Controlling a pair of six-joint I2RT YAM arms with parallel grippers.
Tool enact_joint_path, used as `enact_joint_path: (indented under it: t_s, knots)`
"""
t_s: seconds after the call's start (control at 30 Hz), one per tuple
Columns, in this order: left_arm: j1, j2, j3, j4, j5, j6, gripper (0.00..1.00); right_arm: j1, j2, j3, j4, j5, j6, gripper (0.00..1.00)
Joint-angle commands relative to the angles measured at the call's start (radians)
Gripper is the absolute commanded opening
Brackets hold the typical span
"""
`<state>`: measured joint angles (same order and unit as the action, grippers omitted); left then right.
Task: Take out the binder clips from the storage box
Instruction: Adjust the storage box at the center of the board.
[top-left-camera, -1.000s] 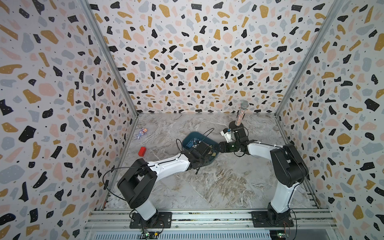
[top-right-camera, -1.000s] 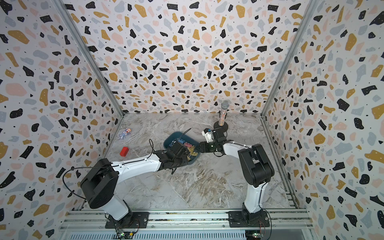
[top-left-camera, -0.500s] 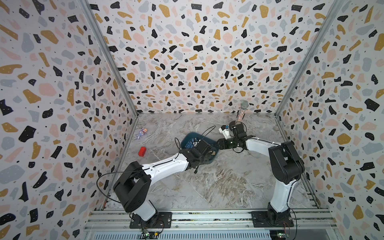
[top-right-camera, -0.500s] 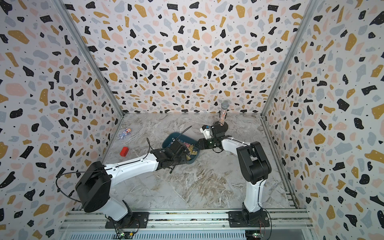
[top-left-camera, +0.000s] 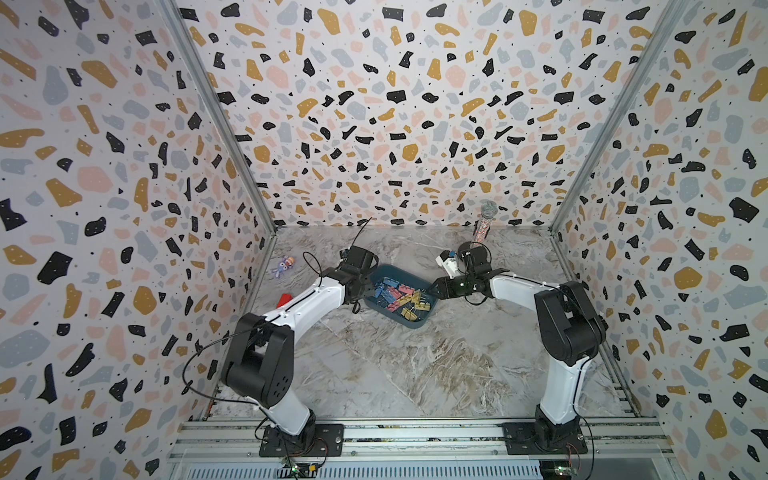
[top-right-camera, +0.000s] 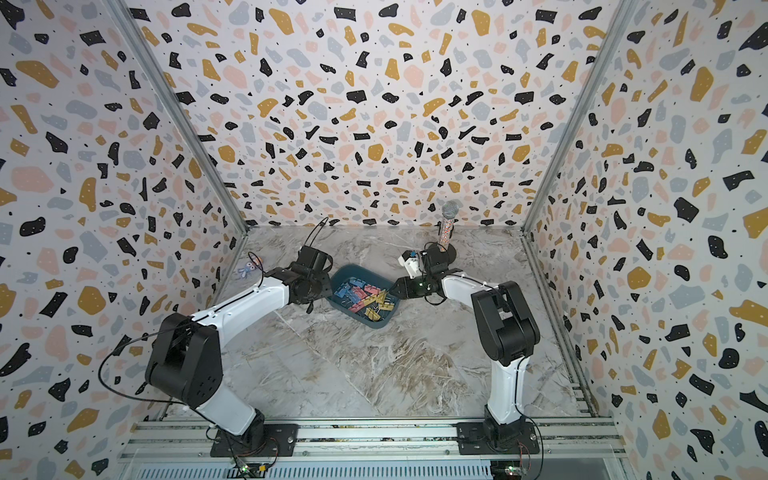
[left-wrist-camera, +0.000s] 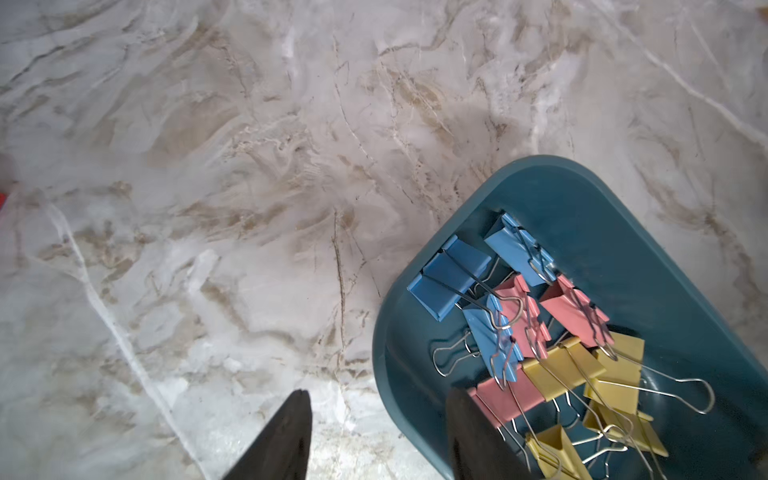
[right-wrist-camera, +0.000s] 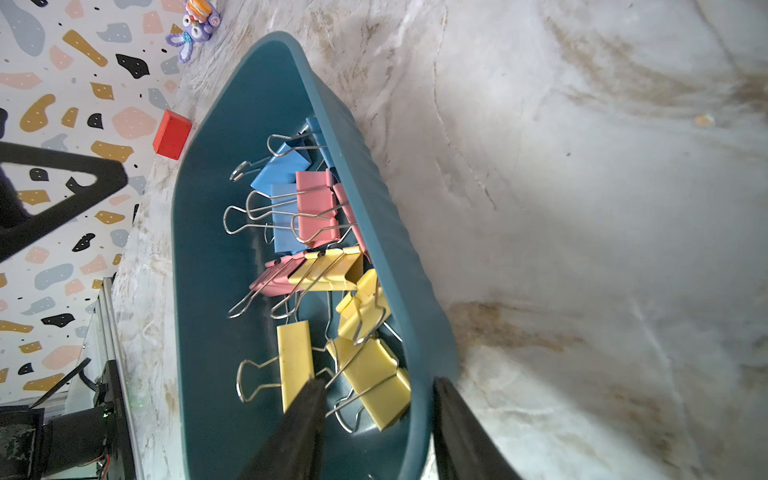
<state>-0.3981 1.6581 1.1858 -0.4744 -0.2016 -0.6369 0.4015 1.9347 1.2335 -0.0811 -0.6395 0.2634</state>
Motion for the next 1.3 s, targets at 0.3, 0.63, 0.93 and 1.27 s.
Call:
enact_joint_path:
  t_s: [0.3,0.63,0.93,1.27]
  knots:
    - [0.044,0.158,0.127,-0.055,0.034,0.101,0.54,0.007,-0.002,0.047,-0.055,-0.020,-0.030,0.45]
    - [0.045,0.220,0.122,-0.056,0.062,0.114,0.42,0.006,0.010,0.062,-0.063,-0.018,-0.029,0.44]
    - [0.046,0.136,0.011,-0.043,0.071,0.088,0.36,0.006,0.035,0.089,-0.075,-0.022,-0.033,0.43]
    - [0.030,0.033,-0.124,-0.023,0.088,0.061,0.35,0.006,0.064,0.136,-0.100,-0.035,-0.041,0.43]
